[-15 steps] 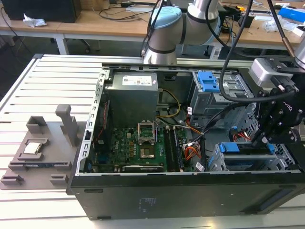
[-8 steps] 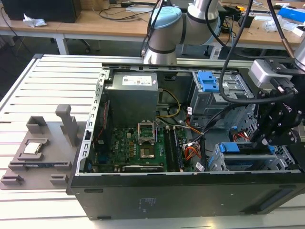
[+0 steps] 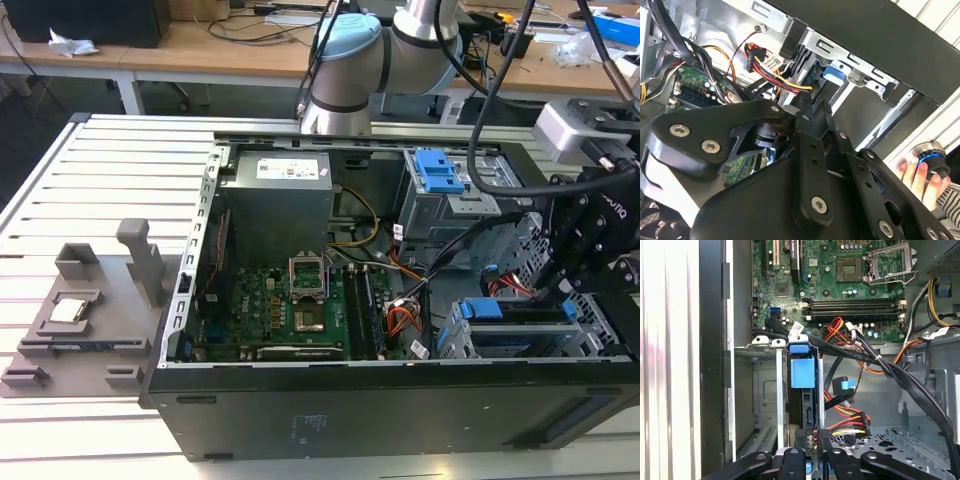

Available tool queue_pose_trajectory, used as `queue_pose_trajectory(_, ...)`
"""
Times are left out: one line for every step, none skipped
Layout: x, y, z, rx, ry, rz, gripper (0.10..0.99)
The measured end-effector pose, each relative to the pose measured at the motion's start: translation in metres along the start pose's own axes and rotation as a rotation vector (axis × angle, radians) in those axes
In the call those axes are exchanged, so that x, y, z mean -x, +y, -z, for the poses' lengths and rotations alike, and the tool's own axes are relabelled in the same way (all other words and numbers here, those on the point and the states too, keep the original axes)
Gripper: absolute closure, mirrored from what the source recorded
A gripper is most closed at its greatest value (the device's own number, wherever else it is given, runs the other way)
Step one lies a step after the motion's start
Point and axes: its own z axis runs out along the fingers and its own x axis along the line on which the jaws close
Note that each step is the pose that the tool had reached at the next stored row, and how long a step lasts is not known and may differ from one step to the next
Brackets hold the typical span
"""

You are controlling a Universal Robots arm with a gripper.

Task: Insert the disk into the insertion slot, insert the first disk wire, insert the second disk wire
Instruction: 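Insert the first disk wire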

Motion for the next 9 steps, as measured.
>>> queue_pose_trajectory(0.0, 0.0001, 0.001, 0.0, -0.0001, 0.0, 0.847)
queue_pose_trajectory(-0.0001, 0.0001, 0.0019, 0.0, 0.0001, 0.0, 0.847)
queue_pose_trajectory(-0.0002, 0.0002, 0.0042, 0.0, 0.0, 0.0, 0.847)
queue_pose_trajectory(-0.0003, 0.0003, 0.0067, 0.0, 0.0, 0.0, 0.847)
queue_pose_trajectory(-0.0004, 0.0004, 0.0087, 0.0, 0.0001, 0.0, 0.847)
queue_pose_trajectory(-0.0005, 0.0005, 0.0107, 0.0, 0.0, 0.0, 0.847)
queue_pose_trajectory(-0.0006, 0.0006, 0.013, 0.0, 0.0, 0.0, 0.847)
queue_pose_trajectory(-0.0006, 0.0007, 0.0138, 0.0, -0.0001, 0.0, 0.847)
queue_pose_trajectory(-0.0006, 0.0006, 0.014, 0.0, -0.0004, 0.0, 0.847)
